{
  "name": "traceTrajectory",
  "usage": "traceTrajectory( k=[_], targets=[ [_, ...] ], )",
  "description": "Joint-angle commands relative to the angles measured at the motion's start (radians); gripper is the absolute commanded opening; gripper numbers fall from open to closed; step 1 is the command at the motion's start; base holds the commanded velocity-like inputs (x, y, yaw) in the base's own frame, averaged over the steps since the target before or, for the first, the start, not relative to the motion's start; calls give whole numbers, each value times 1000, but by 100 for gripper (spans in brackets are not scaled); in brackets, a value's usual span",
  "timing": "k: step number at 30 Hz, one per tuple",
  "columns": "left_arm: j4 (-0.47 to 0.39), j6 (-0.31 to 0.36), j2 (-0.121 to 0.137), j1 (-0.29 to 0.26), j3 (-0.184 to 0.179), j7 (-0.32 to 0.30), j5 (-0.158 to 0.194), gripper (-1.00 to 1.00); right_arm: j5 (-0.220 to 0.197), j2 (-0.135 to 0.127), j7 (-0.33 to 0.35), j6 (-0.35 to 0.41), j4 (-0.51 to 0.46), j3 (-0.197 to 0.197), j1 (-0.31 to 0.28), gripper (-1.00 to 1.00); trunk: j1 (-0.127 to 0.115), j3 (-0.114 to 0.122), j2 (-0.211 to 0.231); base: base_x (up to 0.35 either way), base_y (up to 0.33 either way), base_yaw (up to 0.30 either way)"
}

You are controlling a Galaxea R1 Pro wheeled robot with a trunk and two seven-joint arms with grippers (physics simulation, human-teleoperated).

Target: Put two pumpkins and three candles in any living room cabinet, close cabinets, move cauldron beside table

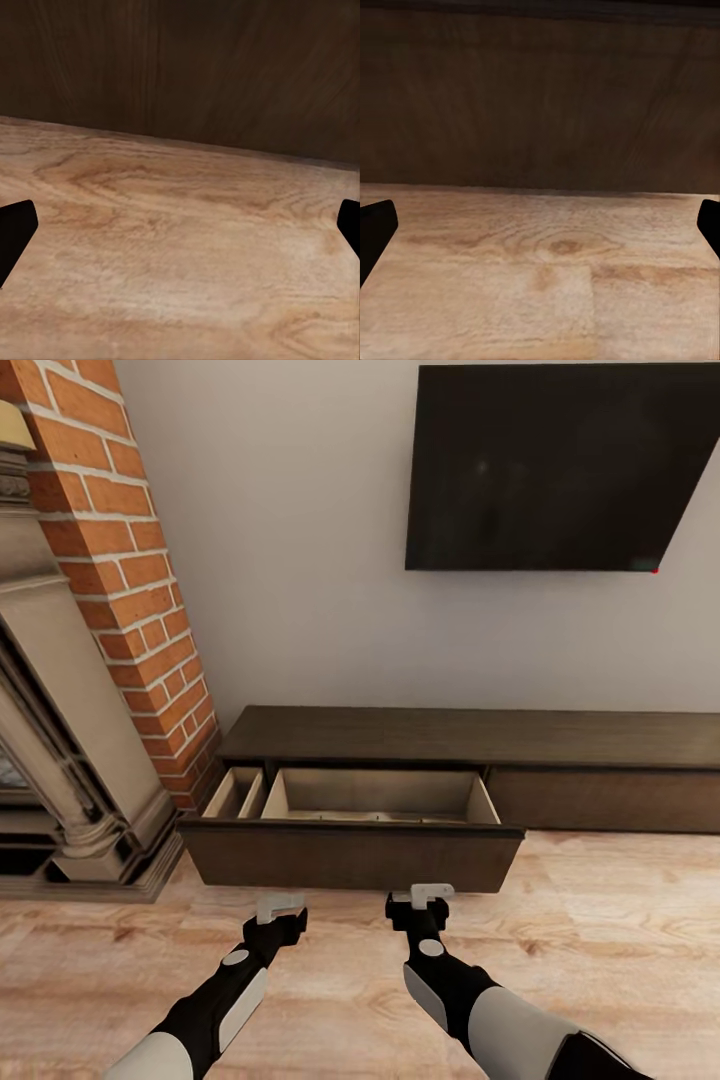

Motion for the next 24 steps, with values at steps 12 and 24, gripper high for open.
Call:
traceTrajectory(
  k=[12,24],
  targets=[
    [0,2,-5,0,1,5,1,100,-2,0,3,0,0,0,0,100,0,0,0,123,0,0],
    [0,0,-7,0,2,5,0,100,-5,0,4,2,1,0,0,100,0,0,0,226,0,0]
  ],
)
